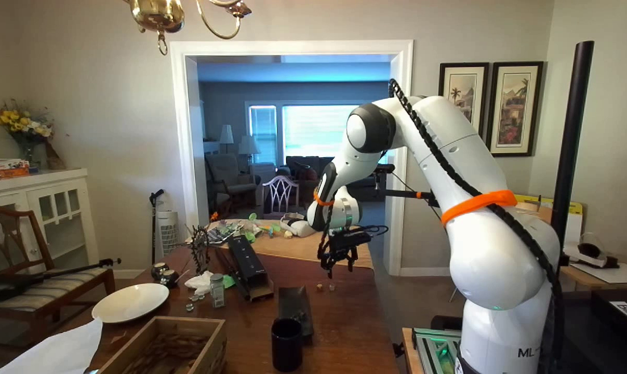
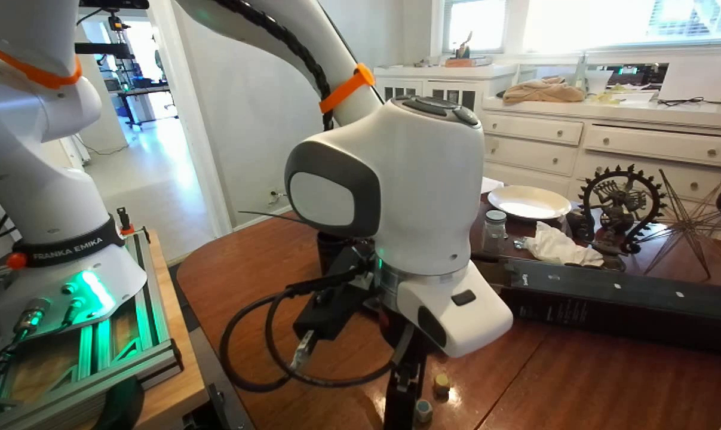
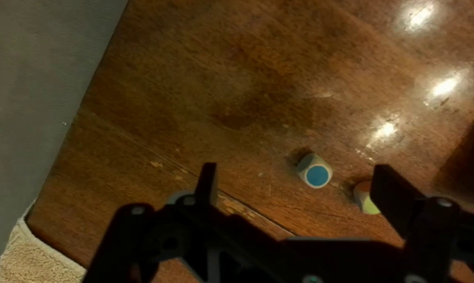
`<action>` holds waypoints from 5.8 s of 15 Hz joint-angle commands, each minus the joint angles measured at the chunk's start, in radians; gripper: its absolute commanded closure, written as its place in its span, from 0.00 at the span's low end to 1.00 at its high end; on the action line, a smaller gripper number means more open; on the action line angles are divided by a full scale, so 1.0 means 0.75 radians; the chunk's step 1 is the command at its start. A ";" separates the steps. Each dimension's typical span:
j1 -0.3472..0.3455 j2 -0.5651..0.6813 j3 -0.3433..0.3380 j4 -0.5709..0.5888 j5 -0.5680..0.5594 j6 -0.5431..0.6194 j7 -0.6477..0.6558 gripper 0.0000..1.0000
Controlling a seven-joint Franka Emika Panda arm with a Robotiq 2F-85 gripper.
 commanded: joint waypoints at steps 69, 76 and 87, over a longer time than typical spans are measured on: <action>-0.172 0.109 0.344 0.096 0.093 0.212 0.002 0.92; -0.170 0.117 0.342 0.098 0.091 0.212 0.002 0.92; -0.167 0.118 0.336 0.094 0.084 0.210 0.002 0.92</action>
